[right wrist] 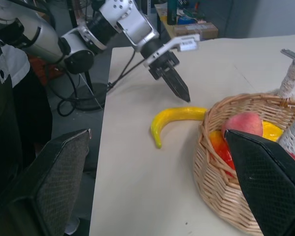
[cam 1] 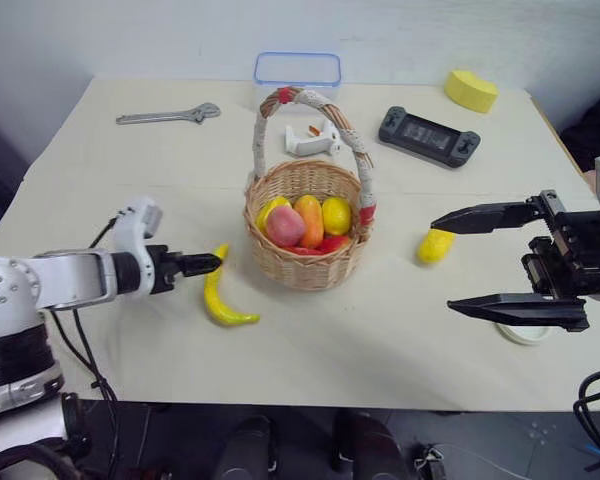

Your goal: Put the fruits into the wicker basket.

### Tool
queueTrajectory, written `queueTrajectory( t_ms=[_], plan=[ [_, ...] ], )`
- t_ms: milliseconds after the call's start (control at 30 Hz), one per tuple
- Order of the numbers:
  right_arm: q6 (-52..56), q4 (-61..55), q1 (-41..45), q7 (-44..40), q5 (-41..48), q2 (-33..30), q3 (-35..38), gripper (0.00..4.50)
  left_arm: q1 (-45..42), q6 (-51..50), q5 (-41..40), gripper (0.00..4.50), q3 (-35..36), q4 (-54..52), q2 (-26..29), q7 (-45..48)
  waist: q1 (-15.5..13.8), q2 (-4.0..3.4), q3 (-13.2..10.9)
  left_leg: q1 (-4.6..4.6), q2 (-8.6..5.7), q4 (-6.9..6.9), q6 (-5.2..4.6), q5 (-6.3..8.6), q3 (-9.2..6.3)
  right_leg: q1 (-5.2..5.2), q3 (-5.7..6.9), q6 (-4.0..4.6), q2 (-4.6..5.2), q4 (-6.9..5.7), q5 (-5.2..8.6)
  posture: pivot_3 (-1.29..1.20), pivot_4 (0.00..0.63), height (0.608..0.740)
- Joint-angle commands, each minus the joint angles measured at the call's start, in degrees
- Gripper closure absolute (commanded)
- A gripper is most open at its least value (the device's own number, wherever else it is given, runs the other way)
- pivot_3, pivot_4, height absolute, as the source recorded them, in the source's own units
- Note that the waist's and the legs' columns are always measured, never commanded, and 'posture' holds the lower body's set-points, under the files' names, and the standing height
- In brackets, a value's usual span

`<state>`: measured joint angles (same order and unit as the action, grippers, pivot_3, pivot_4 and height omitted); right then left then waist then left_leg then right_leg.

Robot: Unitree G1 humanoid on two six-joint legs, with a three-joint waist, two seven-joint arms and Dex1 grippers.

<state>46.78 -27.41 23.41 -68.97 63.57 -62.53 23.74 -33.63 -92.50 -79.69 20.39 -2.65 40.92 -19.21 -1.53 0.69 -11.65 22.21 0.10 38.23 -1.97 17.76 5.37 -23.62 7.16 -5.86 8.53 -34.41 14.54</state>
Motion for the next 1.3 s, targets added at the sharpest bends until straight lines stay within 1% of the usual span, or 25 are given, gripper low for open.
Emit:
queueTrajectory(
  t_ms=[33,167,233,267,333,467,600,700,733,800,833,867,933,967,1033,1067,1133,1200,1300],
  plan=[
    [-1.12,-2.74,-1.16,1.59,0.94,0.62,1.55,0.02,-0.01,0.0,-5.17,0.0,-4.43,3.21,1.67,-5.96,0.17,0.0,0.0,-0.01,0.0,-0.01,-0.01,0.0,0.04,-0.01,-0.01,0.0,-0.05,0.0,0.0,0.0,0.15,0.74],
    [-1.56,-4.38,-3.06,4.28,1.62,1.21,3.17,0.02,-1.49,0.0,-8.38,0.0,-10.29,6.83,3.48,-7.5,0.04,-0.01,0.0,-0.04,0.0,0.0,0.02,-0.02,0.09,-0.02,-0.03,0.02,-0.14,-0.04,0.01,0.0,0.15,0.74],
    [-2.01,-5.13,-4.07,5.17,1.48,1.48,3.83,0.02,-2.76,0.0,-8.39,0.0,-12.6,8.32,3.86,-7.58,0.01,0.0,0.01,-0.08,-0.07,0.02,0.11,0.02,0.13,-0.02,-0.09,0.01,-0.11,-0.05,0.01,0.0,0.15,0.74],
    [-2.07,-5.52,-4.59,5.55,1.58,1.54,4.23,0.0,-3.48,0.0,-8.0,0.19,-13.58,8.97,3.99,-7.24,-0.01,0.0,0.01,-0.1,-0.11,0.02,0.15,0.04,0.13,-0.01,-0.11,0.01,-0.08,-0.02,0.01,0.0,0.15,0.74],
    [-2.1,-6.28,-5.72,6.1,1.87,1.57,5.27,0.0,-4.73,0.0,-8.06,0.65,-15.05,10.43,4.11,-6.61,-0.03,0.0,0.02,-0.12,-0.15,0.04,0.18,0.05,0.13,-0.01,-0.14,0.01,-0.06,0.01,0.0,0.0,0.15,0.74],
    [-2.14,-7.19,-7.78,7.33,2.17,1.27,7.4,0.0,-6.13,0.0,-7.95,1.85,-16.57,12.23,4.66,-5.6,-0.14,0.0,0.02,-0.14,-0.16,0.03,0.2,0.04,0.13,-0.01,-0.18,0.0,-0.05,-0.02,0.0,0.0,0.15,0.74],
    [-2.52,-7.6,-9.12,8.19,1.95,1.25,8.16,0.0,-6.14,0.0,-7.63,3.16,-16.24,13.11,5.76,-4.9,-0.15,0.0,0.02,-0.13,-0.18,0.03,0.19,0.04,0.13,-0.01,-0.18,0.0,-0.05,-0.01,0.0,0.0,0.15,0.74],
    [-2.89,-7.41,-9.48,8.46,1.8,1.09,8.22,0.0,-5.87,0.0,-6.96,3.97,-15.37,12.92,7.64,-3.93,-0.13,0.0,0.02,-0.11,-0.18,0.03,0.19,0.04,0.12,-0.02,-0.18,0.0,-0.04,0.0,0.0,0.0,0.15,0.74],
    [-2.87,-7.1,-9.33,8.74,1.83,1.01,8.17,0.0,-5.78,0.0,-6.42,4.04,-15.33,12.43,9.04,-2.7,-0.07,0.01,0.01,-0.11,-0.18,0.02,0.19,0.04,0.12,-0.03,-0.18,0.0,-0.05,0.0,0.0,0.0,0.15,0.74],
    [-2.8,-6.41,-9.03,9.23,1.72,0.88,8.12,0.0,-5.86,0.0,-5.56,4.04,-16.26,9.9,14.11,3.54,0.28,0.05,-0.01,-0.09,-0.13,0.01,0.2,0.04,0.14,-0.08,-0.2,0.0,-0.05,0.0,0.0,0.0,0.15,0.74],
    [-2.81,-6.18,-9.07,9.23,1.64,0.84,8.21,0.0,-5.99,0.0,-5.17,4.04,-16.63,9.05,15.71,6.06,0.38,0.07,-0.03,-0.08,-0.08,0.0,0.2,0.03,0.18,-0.11,-0.24,0.01,-0.07,0.0,0.0,0.0,0.15,0.74],
    [-2.76,-5.94,-9.25,9.17,1.5,0.76,8.31,0.0,-7.81,0.0,-4.79,4.04,-16.06,8.65,18.01,11.11,0.32,0.07,-0.03,-0.07,-0.04,-0.01,0.2,0.03,0.22,-0.15,-0.26,0.03,-0.11,-0.02,0.01,0.0,0.15,0.74],
    [-2.68,-5.47,-9.75,9.02,0.9,0.55,8.4,0.0,-12.58,0.33,-3.38,4.04,-14.11,7.31,20.89,21.39,0.1,0.17,-0.08,-0.05,-0.04,-0.04,0.22,0.03,0.23,-0.21,-0.24,0.09,-0.15,-0.01,0.05,0.0,0.15,0.74],
    [-2.79,-5.19,-9.89,8.91,0.51,0.48,8.3,0.0,-15.37,0.24,-3.37,4.04,-14.53,6.59,22.2,26.42,-0.21,0.21,-0.1,0.03,-0.03,-0.03,0.27,0.03,0.24,-0.28,-0.2,0.1,-0.23,0.0,0.05,0.0,0.15,0.74],
    [-3.01,-4.75,-9.91,8.78,-0.05,0.42,8.07,0.0,-20.7,0.14,-1.77,4.04,-16.83,3.68,22.94,35.24,-0.63,0.22,-0.1,0.14,-0.09,0.01,0.32,0.04,0.15,-0.29,-0.07,0.1,-0.18,0.08,0.05,0.0,0.15,0.74],
    [-3.07,-4.53,-9.8,8.86,-0.18,0.46,7.93,0.0,-23.19,0.62,0.14,4.04,-18.9,2.29,22.73,38.89,-0.84,0.21,-0.1,0.16,-0.12,0.0,0.29,0.06,0.16,-0.27,-0.06,0.07,-0.15,0.16,0.03,0.0,0.15,0.74],
    [-3.24,-4.09,-9.26,9.15,-0.55,0.52,7.35,0.0,-29.03,2.39,5.83,4.04,-24.07,2.46,20.18,43.73,-1.11,0.13,-0.06,0.14,-0.21,-0.06,0.21,0.1,0.25,-0.23,0.09,-0.07,-0.13,0.33,-0.04,0.0,0.15,0.74],
    [-3.44,-3.86,-8.77,9.46,-1.05,0.68,6.73,0.0,-35.09,4.18,11.81,4.04,-28.06,6.91,15.31,45.46,-1.52,0.13,-0.07,0.03,-0.25,-0.09,0.08,0.06,0.34,-0.11,0.25,-0.14,-0.12,0.42,-0.08,0.0,0.15,0.74],
    [-3.25,-4.41,-8.69,10.44,-1.14,1.04,6.73,0.0,-42.44,5.15,19.95,4.04,-30.86,17.02,6.37,44.66,-1.66,0.15,-0.08,0.14,-0.25,-0.01,-0.14,-0.07,0.27,-0.11,0.35,-0.17,-0.15,0.43,-0.14,0.0,0.15,0.74]
  ],
)
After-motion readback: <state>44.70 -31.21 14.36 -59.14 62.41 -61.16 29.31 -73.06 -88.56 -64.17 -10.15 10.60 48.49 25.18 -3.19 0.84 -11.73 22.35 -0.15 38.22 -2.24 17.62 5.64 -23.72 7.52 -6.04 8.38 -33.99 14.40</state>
